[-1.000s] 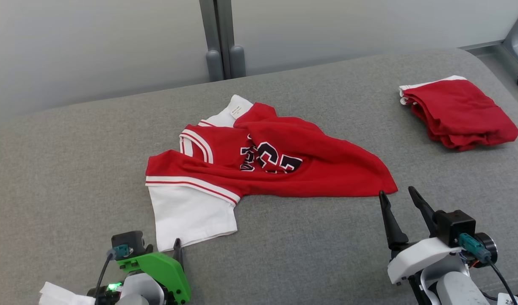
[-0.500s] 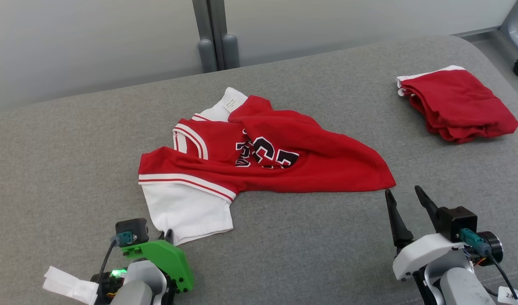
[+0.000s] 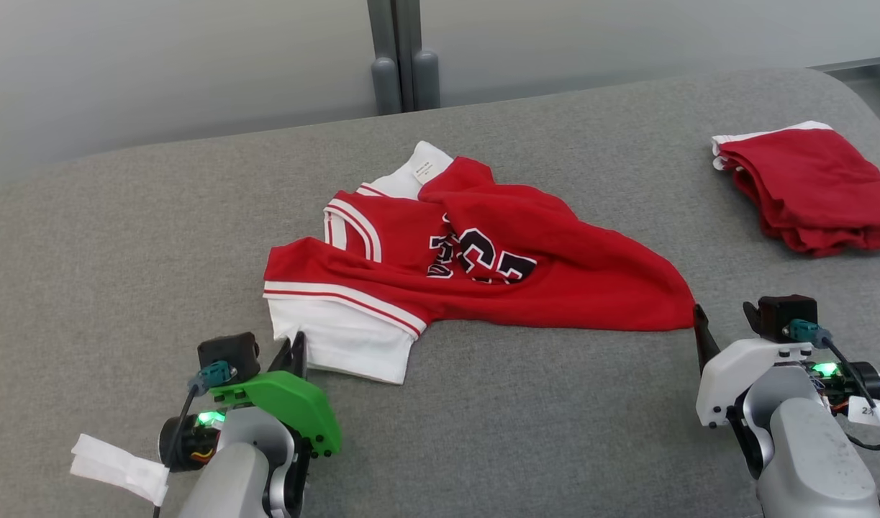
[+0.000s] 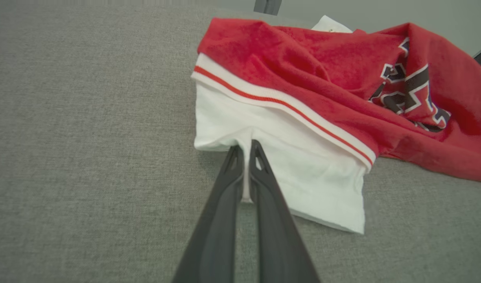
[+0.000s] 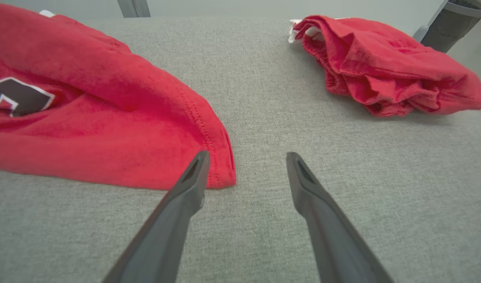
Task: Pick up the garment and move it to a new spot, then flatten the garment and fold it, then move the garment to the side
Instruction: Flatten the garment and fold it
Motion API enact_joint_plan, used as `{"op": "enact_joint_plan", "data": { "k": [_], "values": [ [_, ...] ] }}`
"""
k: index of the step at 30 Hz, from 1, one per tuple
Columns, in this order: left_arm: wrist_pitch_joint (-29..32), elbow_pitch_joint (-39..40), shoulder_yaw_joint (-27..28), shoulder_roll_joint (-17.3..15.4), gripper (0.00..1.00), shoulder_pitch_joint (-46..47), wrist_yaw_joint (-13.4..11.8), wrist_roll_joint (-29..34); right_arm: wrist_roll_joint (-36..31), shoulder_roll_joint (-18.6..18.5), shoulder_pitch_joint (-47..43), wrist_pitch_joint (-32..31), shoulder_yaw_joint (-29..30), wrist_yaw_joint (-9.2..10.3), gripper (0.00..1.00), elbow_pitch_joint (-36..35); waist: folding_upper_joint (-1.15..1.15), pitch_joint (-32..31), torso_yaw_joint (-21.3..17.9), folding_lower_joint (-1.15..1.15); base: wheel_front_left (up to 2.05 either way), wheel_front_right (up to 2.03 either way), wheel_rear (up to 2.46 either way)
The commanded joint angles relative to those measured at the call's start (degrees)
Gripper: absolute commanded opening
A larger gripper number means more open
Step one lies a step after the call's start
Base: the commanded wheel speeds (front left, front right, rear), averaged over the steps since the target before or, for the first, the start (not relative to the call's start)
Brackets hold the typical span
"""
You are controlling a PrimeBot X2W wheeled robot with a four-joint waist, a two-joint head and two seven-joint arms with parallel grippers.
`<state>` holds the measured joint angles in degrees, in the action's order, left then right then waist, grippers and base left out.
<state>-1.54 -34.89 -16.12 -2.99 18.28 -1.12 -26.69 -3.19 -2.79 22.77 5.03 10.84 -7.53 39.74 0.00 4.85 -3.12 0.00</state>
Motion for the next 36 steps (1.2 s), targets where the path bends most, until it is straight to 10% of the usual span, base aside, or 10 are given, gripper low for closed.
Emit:
{"op": "enact_joint_plan", "data": {
  "k": [1, 16, 17, 19, 21, 36],
  "values": [
    [-0.23, 1.01, 0.02, -0.26, 0.0, -0.55, -0.4, -0.18, -0.19, -0.21, 1.38, -0.48, 0.43, 0.1, 1.0, 1.39, 0.0, 0.58, 0.88, 0.0, 0.0, 0.0, 0.0],
    [-0.51, 8.56, -0.32, -1.22, 0.0, -4.06, -1.66, -0.67, -0.46, -0.23, 8.62, -4.41, 1.07, 0.1, 1.0, 16.1, 0.0, 2.1, 3.06, 0.0, 0.0, 0.0, 0.0],
    [-0.54, 8.96, -0.33, -1.27, 0.0, -4.22, -1.75, -0.69, 0.15, -0.18, 8.95, -4.48, 0.67, 0.08, 0.55, 16.82, 0.0, 2.04, 3.06, 0.0, 0.0, 0.0, 0.0],
    [-0.59, 9.6, -0.37, -1.4, 0.0, -4.5, -1.88, -0.77, 1.19, -0.14, 9.51, -4.39, -0.21, 0.08, 0.17, 17.88, 0.0, 1.86, 2.98, 0.0, 0.0, 0.0, 0.0],
    [-0.65, 10.19, -0.48, -1.57, 0.0, -4.62, -1.73, -0.82, 2.12, -0.17, 10.05, -4.01, -1.19, 0.08, 0.0, 18.62, 0.0, 1.55, 2.81, 0.0, 0.0, 0.0, 0.0],
    [-1.14, 19.15, 1.13, -5.8, 0.0, -1.27, -1.92, -0.03, 25.7, -0.53, 10.39, -2.96, -15.72, 0.08, 0.0, 9.06, 0.0, -4.69, 1.23, 0.0, 0.0, 0.0, 0.0]
  ]
}}
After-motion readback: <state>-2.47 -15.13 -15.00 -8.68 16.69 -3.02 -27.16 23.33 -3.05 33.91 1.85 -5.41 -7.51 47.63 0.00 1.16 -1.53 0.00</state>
